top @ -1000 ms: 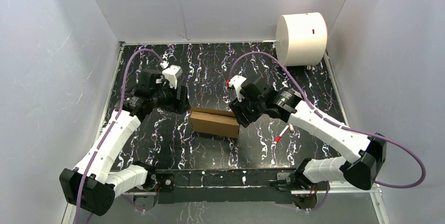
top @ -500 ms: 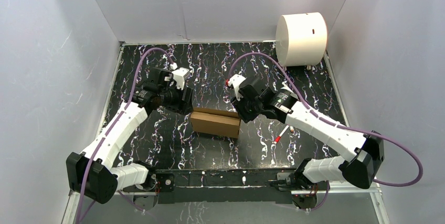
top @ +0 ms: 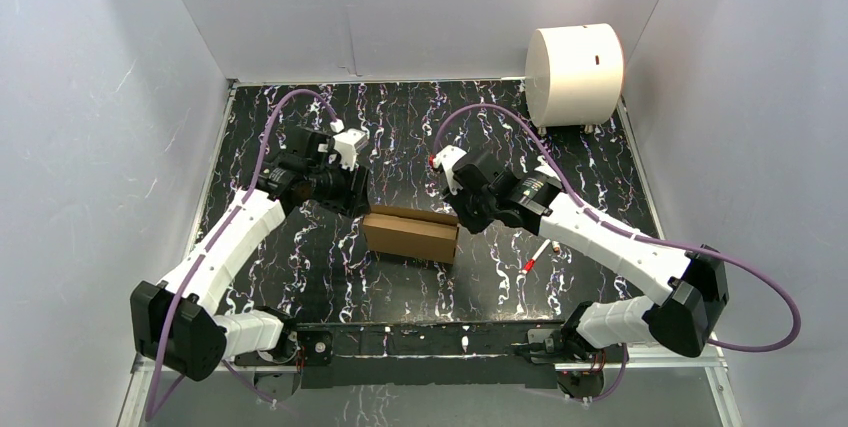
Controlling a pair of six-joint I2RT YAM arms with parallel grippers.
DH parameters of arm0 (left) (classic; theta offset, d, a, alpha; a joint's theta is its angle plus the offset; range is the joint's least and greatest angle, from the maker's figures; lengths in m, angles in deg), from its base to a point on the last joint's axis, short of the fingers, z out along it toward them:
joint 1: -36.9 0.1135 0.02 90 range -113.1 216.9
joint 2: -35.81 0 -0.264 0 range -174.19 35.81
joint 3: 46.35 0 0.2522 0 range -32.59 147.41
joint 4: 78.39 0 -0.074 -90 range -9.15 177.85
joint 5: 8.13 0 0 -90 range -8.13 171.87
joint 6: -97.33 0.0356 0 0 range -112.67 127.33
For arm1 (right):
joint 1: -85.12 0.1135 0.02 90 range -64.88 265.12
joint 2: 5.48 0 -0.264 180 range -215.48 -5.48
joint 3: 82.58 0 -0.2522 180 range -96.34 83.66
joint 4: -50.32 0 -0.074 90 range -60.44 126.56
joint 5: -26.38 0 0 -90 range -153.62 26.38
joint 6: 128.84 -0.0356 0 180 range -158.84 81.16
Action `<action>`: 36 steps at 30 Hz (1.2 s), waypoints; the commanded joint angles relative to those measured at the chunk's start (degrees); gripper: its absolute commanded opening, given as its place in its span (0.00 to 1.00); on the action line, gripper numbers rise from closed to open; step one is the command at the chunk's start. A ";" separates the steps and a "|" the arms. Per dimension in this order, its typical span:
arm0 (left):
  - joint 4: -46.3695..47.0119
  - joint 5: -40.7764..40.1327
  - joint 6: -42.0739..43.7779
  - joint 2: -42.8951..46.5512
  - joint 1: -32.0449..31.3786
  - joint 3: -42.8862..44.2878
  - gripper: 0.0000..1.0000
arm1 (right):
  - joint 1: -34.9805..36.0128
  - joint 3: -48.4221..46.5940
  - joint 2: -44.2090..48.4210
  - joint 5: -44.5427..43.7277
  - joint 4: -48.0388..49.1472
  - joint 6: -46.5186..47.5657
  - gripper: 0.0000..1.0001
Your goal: Fold the paper box
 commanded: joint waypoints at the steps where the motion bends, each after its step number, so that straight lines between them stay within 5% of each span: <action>1: -1.26 3.43 0.75 -0.57 -0.46 2.52 0.49 | 0.17 -0.08 0.87 -0.46 1.89 -0.04 0.19; 15: -1.84 5.08 -2.54 -0.89 -1.05 2.79 0.08 | 0.14 -1.46 -0.23 0.51 1.59 -3.47 0.02; 36: 3.74 0.77 -16.78 3.68 -1.82 -1.53 0.00 | 1.53 -7.06 -3.75 -5.96 -0.44 -17.77 0.00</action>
